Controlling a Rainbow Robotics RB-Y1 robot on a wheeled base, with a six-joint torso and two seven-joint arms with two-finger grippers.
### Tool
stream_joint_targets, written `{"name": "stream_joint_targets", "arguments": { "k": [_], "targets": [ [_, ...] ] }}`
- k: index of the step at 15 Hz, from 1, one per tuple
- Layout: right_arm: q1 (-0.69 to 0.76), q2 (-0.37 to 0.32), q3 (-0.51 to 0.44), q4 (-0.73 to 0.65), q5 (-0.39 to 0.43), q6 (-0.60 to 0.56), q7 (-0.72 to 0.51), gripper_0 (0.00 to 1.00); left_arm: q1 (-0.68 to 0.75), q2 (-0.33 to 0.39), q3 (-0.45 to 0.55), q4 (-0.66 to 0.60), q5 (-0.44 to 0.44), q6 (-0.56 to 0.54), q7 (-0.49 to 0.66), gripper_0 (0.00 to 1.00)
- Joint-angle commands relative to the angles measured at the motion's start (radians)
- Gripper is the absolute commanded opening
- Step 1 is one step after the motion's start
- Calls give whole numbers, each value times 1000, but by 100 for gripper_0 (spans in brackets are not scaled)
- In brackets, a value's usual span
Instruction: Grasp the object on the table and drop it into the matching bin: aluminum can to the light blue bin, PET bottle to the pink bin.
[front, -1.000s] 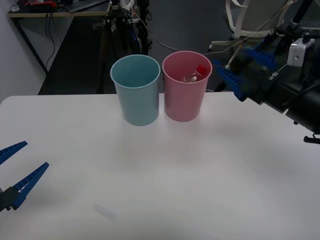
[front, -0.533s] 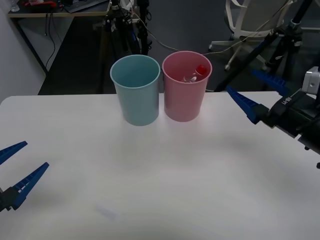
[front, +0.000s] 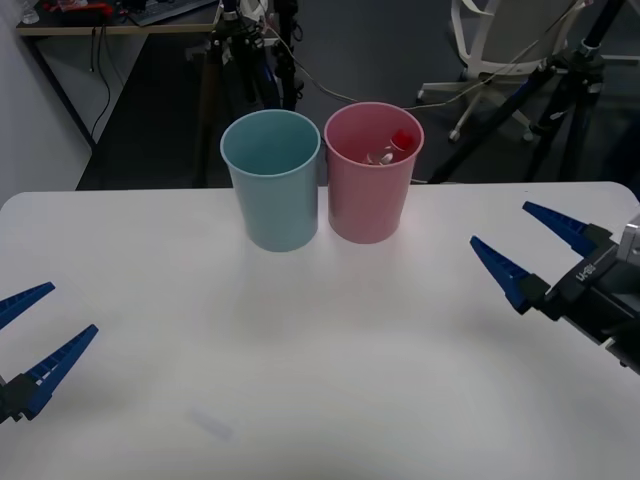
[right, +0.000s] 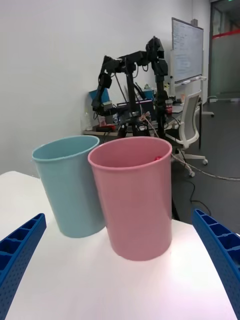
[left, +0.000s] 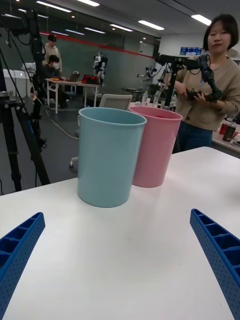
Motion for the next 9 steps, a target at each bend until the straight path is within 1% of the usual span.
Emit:
{"name": "stream_joint_targets", "arguments": {
  "k": [1,2,6,8,9],
  "targets": [
    [55,63,-42,-1,88,-77,-12,100,0,0,0,0,0,0,0,100],
    [64,74,-51,-1,101,-91,-16,100,0,0,0,0,0,0,0,100],
    [81,77,-56,0,114,-125,-21,100,0,0,0,0,0,0,0,100],
    [83,86,-60,2,151,-137,-23,100,0,0,0,0,0,0,0,100],
    [83,86,-60,2,151,-137,-23,100,0,0,0,0,0,0,0,100]
  ]
}}
